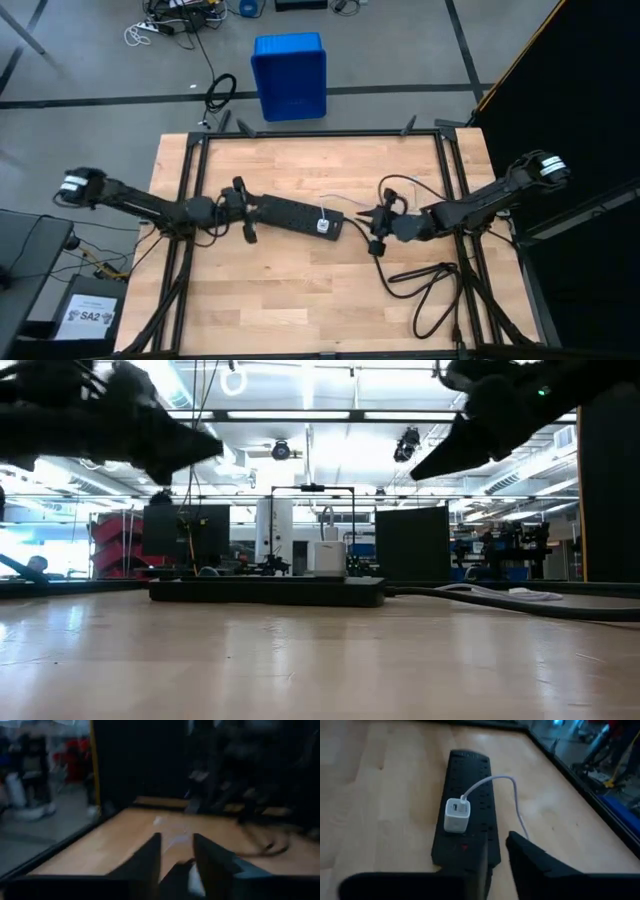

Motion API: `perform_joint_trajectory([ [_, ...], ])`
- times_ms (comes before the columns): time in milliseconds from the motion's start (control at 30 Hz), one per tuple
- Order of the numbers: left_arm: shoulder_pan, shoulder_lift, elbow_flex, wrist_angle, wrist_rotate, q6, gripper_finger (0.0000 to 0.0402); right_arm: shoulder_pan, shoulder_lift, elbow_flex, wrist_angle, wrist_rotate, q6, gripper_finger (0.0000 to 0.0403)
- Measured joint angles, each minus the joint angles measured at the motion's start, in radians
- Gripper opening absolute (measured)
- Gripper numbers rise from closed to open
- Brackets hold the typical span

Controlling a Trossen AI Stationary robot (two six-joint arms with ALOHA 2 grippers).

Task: Insert USB
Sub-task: Remove the white charger adapter from the black outlet extension

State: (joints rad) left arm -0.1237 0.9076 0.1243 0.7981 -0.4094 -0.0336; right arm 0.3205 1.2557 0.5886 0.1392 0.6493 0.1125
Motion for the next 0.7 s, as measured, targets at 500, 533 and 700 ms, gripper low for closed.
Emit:
perform_joint_trajectory([
  [500, 0.264, -0.399, 0.183, -0.666, 0.168, 0.080, 0.0001, -0.127, -0.702, -0.512, 0.367, -0.167, -0.125, 0.0004],
  [533, 0.272, -0.421, 0.163, -0.672, 0.166, 0.063, 0.0001, -0.130, -0.739, -0.523, 0.361, -0.177, -0.131, 0.0004],
  [700, 0.291, -0.503, 0.048, -0.546, 0.200, 0.022, 0.0000, -0.129, -0.834, -0.529, 0.306, -0.206, -0.175, 0.0002],
])
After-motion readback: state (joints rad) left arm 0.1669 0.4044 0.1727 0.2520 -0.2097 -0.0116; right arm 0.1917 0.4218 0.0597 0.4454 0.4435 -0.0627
